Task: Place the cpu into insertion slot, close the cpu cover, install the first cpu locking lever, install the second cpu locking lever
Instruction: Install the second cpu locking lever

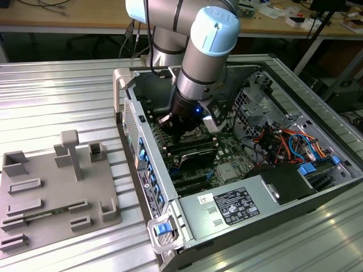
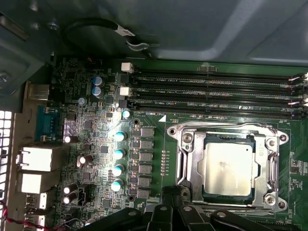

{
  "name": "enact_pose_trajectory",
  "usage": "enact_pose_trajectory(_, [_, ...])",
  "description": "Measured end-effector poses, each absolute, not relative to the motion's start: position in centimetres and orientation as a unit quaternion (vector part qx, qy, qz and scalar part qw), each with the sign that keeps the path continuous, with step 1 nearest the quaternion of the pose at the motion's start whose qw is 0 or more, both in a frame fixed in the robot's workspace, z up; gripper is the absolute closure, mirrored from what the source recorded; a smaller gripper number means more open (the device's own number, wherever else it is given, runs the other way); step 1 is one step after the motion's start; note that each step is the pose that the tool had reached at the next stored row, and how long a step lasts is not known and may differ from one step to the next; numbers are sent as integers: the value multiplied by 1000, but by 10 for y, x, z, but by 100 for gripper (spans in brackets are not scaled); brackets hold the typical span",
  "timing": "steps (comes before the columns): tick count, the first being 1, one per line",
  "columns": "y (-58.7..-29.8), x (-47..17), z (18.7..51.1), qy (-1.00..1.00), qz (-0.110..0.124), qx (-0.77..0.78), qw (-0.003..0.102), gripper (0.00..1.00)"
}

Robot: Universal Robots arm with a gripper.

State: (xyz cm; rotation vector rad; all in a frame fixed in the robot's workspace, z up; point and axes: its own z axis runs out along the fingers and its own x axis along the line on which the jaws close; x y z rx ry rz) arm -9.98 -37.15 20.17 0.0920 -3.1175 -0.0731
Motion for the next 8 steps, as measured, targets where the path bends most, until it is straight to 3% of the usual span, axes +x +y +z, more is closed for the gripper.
enact_pose_trajectory(8, [-373, -100, 201, -999, -24, 29, 11, 89])
